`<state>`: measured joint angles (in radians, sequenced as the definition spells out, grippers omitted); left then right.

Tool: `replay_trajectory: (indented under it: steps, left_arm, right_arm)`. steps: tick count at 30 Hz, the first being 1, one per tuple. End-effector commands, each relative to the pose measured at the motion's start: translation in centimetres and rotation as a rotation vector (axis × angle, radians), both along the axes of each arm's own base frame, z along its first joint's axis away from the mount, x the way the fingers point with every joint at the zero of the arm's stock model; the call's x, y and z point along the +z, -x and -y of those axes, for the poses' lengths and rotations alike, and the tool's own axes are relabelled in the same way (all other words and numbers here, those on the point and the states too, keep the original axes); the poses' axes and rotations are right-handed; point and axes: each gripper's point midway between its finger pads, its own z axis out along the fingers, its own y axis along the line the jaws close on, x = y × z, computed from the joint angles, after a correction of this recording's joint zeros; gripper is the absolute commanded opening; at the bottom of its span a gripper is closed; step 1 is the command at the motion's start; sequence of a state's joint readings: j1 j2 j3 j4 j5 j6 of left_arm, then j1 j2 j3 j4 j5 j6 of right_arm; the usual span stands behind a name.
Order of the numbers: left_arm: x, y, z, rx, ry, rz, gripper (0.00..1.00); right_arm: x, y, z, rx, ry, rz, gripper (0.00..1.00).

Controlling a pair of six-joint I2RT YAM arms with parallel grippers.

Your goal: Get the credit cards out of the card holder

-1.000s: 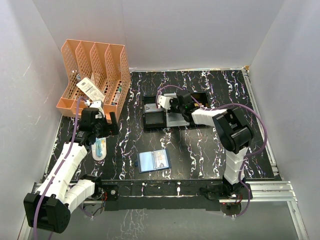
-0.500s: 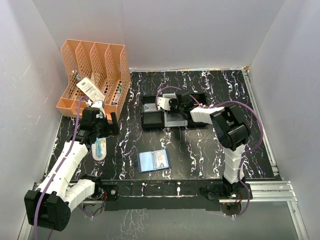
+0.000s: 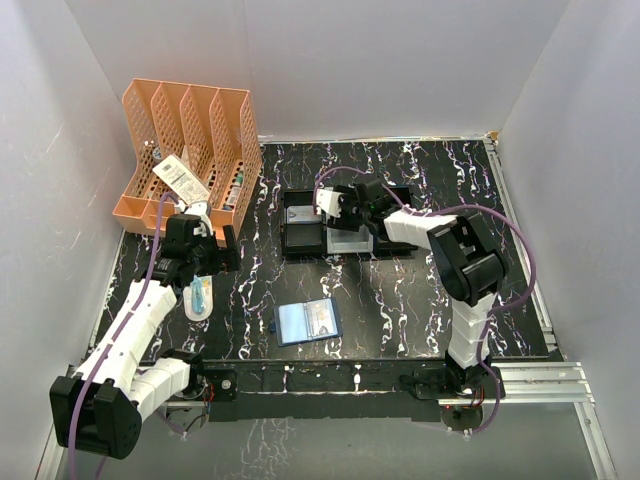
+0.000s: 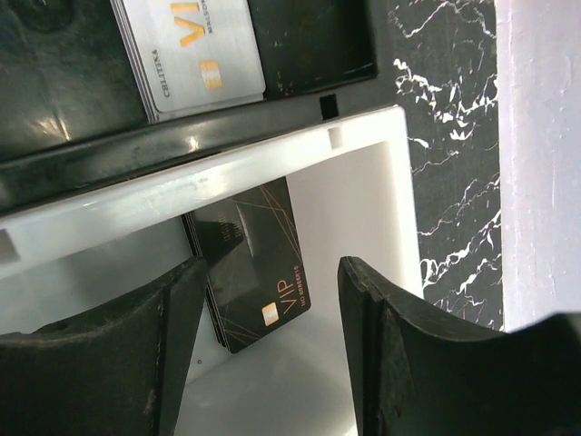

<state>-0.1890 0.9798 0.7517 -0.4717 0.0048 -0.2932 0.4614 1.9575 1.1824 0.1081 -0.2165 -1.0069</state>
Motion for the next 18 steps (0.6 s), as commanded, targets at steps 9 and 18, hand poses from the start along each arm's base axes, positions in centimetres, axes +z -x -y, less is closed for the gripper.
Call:
replay_trajectory:
  steps: [9, 18]
  left_arm:
    - [2.8, 0.9, 3.6, -0.153, 0.172, 0.081, 0.99]
    - [7.4, 4.2, 11.1, -0.347, 0.703, 0.154, 0.92]
  right_arm:
    - [17.0, 3.1, -0.9, -0.255, -0.694, -0.047, 0.67]
    - [17.5, 15.0, -0.9, -0.426, -1.162, -0.669, 0.98]
